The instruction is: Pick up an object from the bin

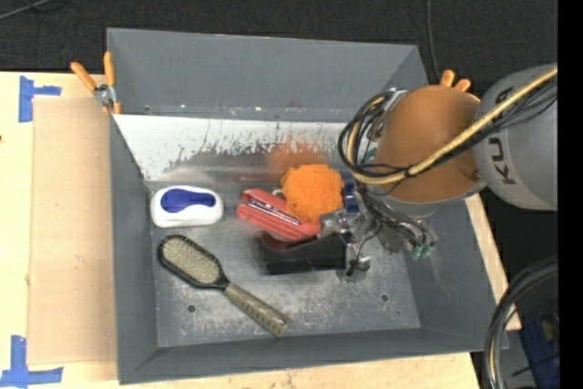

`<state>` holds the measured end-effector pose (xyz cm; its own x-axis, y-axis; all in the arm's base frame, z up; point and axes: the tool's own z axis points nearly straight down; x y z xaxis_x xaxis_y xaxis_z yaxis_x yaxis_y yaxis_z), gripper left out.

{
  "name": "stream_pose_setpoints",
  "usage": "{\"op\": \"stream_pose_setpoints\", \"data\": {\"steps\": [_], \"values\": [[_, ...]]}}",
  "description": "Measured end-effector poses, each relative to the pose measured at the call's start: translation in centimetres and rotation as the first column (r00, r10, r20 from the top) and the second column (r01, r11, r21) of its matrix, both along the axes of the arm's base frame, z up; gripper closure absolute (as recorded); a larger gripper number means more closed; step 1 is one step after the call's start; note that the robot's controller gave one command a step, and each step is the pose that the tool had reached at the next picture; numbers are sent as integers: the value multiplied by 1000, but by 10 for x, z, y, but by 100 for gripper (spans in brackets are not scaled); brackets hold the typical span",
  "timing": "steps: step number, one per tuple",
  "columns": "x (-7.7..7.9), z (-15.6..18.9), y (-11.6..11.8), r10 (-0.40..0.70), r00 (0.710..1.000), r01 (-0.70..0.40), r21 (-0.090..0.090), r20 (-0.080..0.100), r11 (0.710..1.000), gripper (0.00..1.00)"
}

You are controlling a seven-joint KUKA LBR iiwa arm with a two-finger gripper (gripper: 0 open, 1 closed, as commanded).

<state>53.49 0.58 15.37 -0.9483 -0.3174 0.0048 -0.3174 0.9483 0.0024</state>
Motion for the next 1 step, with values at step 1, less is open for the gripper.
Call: {"op": "stream_pose_setpoints", "data": {"steps": [1], "values": [[14,39,5,-238,971,238,-3,0,971,100]]}}
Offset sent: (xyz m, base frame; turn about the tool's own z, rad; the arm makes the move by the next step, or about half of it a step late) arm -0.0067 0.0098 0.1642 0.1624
